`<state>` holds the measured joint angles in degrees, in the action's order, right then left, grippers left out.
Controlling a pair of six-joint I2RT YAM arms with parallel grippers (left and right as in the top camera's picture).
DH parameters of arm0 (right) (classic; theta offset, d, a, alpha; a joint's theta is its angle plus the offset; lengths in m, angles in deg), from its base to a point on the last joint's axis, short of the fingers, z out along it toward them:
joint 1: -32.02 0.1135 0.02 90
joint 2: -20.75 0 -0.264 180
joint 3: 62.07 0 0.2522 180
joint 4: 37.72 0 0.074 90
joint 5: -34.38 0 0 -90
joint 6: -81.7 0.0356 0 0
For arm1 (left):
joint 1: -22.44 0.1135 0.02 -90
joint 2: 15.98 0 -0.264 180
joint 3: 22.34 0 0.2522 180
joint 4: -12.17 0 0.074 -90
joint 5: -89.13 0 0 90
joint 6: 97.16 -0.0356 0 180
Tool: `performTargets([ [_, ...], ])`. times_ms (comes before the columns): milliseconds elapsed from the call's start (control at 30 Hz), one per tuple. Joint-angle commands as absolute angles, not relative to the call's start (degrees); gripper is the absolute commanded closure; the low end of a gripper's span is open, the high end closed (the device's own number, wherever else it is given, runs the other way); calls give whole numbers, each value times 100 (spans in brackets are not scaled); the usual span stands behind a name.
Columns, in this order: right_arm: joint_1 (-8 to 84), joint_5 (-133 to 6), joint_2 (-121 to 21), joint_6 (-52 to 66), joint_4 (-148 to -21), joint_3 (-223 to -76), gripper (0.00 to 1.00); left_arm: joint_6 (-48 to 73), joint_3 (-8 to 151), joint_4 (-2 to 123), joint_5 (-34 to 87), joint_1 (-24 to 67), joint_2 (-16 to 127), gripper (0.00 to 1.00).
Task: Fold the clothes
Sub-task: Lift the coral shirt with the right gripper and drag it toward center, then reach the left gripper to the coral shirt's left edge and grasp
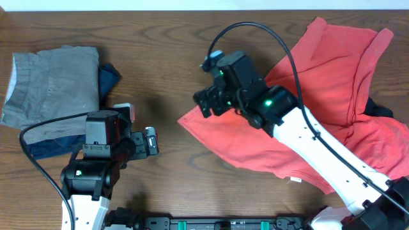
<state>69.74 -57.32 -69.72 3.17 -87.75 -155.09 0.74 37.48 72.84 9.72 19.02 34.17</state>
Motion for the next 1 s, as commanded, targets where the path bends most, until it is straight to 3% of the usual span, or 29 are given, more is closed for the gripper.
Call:
performTargets([
  [0,6569,-4755,-6804,1069,-8996,-15474,1,175,3847,7269,1055,1926,3415,2],
  [433,4340,-4654,-6507,1659,-11713,-15474,1,1508,3674,6401,2447,1419,4497,2],
  [967,3378,-4853,-6507,1654,-12054,-15474,1,4730,3674,4930,2449,-926,7432,2],
])
